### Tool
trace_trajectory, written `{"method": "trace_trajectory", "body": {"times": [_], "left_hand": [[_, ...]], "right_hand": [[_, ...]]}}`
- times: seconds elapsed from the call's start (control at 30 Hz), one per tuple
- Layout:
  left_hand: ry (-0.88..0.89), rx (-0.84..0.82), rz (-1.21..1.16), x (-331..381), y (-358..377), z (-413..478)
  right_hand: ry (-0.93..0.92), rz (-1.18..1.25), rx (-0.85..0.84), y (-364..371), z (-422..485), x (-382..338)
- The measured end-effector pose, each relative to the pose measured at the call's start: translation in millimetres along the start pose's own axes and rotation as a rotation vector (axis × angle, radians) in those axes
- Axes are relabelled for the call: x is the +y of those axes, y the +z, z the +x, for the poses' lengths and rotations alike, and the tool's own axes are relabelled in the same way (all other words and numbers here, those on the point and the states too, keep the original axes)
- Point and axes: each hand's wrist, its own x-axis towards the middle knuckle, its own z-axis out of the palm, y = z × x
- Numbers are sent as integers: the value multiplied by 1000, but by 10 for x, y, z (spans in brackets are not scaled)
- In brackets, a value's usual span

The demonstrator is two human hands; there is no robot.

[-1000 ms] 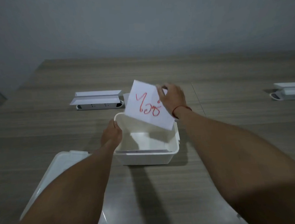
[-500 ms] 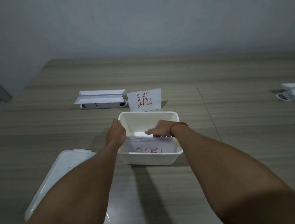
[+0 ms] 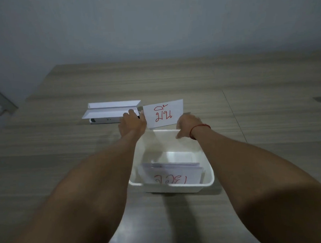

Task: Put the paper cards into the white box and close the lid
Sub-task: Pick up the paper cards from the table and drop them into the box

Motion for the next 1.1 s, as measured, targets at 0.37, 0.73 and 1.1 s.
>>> {"method": "trace_trajectory", "body": {"times": [0.37,0.73,1.1], "left_hand": [[350,-120,194,451,674,765],[366,-45,117,441,553,657],[541,424,40,321,-301,-31]], "right_hand": [[26,-291,-512,-48,403,102],[28,-56,-231,53,332,199],[67,186,139,118,-210,397]]}}
